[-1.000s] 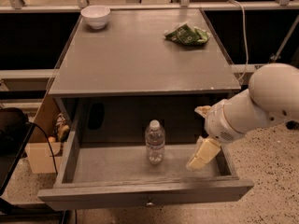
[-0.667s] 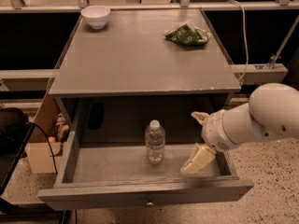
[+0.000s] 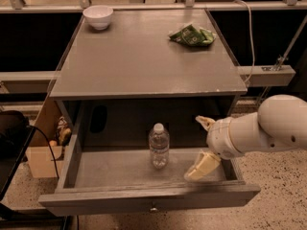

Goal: Pick water bottle from top drawer and place on counter

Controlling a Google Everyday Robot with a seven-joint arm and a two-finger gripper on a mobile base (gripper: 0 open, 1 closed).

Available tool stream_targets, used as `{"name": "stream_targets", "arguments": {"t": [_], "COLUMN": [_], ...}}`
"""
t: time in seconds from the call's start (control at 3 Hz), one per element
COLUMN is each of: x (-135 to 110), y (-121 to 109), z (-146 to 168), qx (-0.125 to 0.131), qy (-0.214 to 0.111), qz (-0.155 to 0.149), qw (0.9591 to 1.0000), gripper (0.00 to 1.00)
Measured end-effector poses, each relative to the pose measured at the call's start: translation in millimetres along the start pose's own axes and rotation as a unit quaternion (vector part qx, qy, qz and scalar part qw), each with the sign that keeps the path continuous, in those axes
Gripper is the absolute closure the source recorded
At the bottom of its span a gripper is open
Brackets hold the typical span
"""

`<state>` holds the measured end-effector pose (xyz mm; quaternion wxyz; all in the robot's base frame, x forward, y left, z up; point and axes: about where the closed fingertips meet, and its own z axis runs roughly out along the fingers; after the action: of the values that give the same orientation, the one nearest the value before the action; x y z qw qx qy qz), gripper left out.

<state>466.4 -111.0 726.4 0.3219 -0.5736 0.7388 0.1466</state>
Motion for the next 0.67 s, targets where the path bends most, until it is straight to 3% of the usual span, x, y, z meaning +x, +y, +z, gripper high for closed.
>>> {"name": "stream_targets", "arguments": {"t": [0.67], "x": [6], "y": [-2], "z": [20], "qx": [-0.017], "qy": [-0.006], "qz": [0.011], "qw": [0.9998], "gripper": [0.0]}}
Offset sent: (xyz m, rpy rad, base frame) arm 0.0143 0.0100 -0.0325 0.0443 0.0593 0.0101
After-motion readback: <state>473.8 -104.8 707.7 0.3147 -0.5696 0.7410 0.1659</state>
